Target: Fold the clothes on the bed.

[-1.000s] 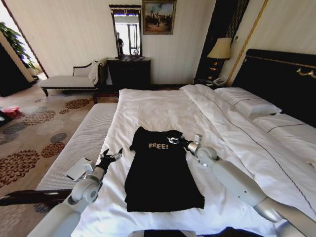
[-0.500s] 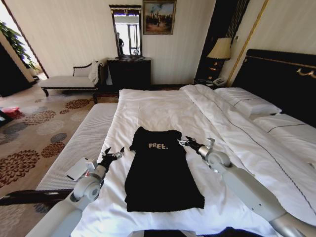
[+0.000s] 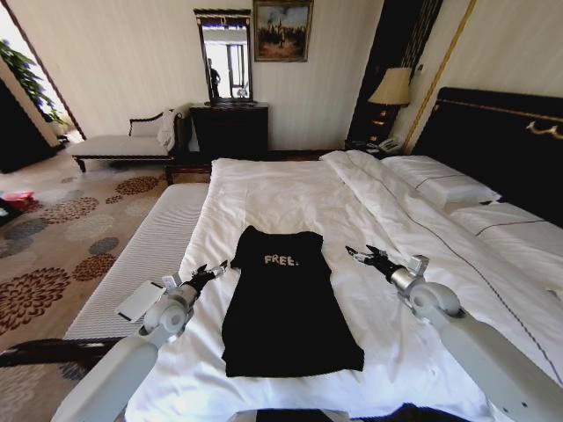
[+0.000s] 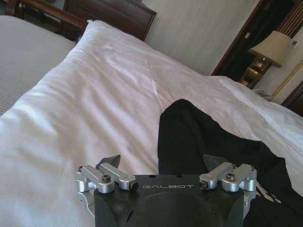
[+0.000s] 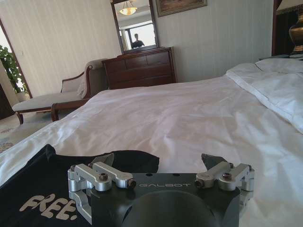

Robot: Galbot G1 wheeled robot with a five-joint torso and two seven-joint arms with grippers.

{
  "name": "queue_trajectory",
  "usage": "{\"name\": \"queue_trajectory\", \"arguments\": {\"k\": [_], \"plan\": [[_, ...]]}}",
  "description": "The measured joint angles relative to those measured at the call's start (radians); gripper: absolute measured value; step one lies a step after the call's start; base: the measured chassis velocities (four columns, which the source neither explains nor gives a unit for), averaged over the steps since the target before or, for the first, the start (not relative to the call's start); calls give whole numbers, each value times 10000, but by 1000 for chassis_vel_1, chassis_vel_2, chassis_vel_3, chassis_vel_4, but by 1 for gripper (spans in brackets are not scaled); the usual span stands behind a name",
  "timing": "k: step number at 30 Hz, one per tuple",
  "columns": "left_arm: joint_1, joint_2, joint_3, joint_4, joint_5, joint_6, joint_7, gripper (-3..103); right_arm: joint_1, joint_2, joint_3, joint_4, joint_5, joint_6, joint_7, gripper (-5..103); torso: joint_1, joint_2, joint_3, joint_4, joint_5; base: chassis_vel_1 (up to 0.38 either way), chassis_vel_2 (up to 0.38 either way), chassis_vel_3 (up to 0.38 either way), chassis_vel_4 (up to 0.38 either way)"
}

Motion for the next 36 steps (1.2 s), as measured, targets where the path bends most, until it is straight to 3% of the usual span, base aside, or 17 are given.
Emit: {"name": "queue_trajectory", "arguments": {"k": [4,9,21,36], "plan": [[-175,-244,79,579,-674,163,699,97,-214,-111,175,200,91,-50,175,100,0,0,0,-2,0,0,0,0,0],[-332,-481,77,1180,-1102,244,1090,97,-286,-255,222,361,216,-103,277,100,0,0,0,0,-1,0,0,0,0],[-1058,-1354,394,2021,-1406,212,1330,93,-282,-348,95,482,264,-141,247,100,0,0,0,-3,0,0,0,0,0],[-2022,-1890,1001,3100,-1642,269,1427,88,-427,-463,226,420,359,-168,198,100,0,0,1,-3,0,0,0,0,0]]}}
